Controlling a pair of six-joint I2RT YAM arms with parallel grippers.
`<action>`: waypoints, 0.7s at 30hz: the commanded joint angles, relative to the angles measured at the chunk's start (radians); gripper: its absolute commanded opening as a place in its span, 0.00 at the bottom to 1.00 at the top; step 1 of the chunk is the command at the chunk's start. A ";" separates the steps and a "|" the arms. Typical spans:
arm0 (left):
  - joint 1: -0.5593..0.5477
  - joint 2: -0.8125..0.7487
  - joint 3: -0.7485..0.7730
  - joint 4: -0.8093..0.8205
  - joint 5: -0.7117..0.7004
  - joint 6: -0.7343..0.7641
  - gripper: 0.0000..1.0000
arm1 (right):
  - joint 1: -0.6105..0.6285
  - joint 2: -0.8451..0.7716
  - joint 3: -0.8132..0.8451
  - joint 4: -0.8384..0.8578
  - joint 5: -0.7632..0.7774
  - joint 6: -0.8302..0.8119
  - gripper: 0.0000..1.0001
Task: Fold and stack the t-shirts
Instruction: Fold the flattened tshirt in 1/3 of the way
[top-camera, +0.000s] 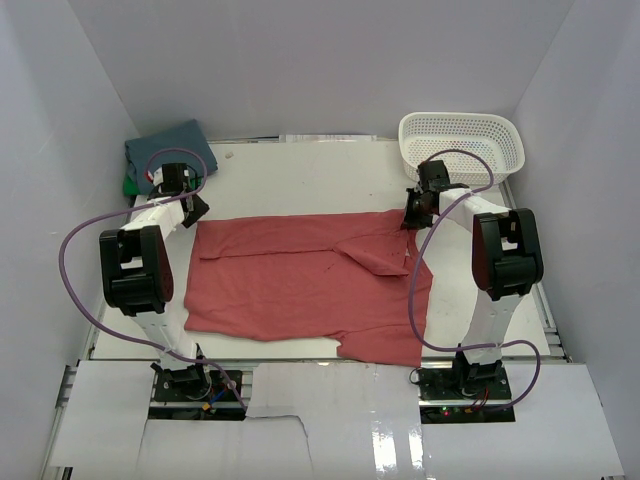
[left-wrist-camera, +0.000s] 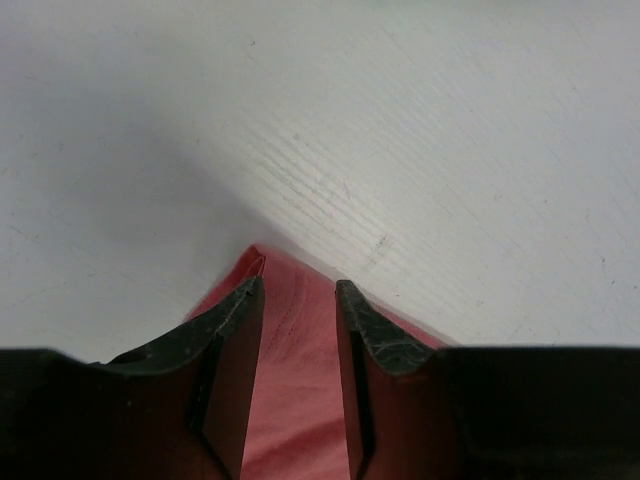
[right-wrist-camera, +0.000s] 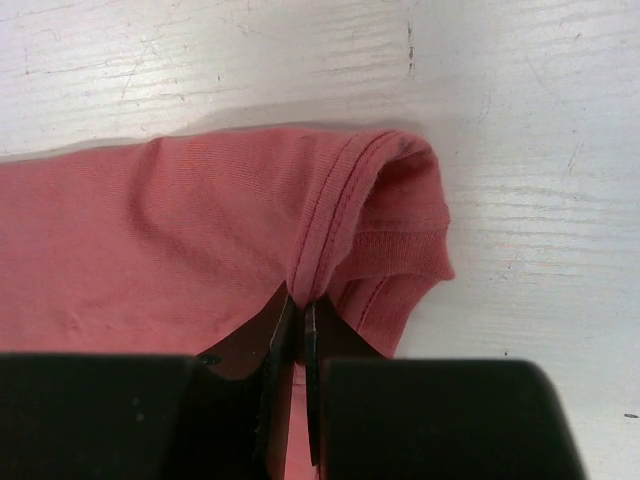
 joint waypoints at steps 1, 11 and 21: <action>0.003 -0.007 0.020 0.012 0.000 0.007 0.44 | -0.004 0.000 0.034 0.029 0.001 -0.003 0.08; 0.003 -0.035 0.007 -0.026 -0.017 -0.023 0.53 | -0.004 -0.003 0.034 0.027 -0.004 -0.006 0.08; 0.005 0.023 0.020 -0.025 0.012 -0.035 0.55 | -0.005 -0.004 0.023 0.029 -0.007 -0.011 0.08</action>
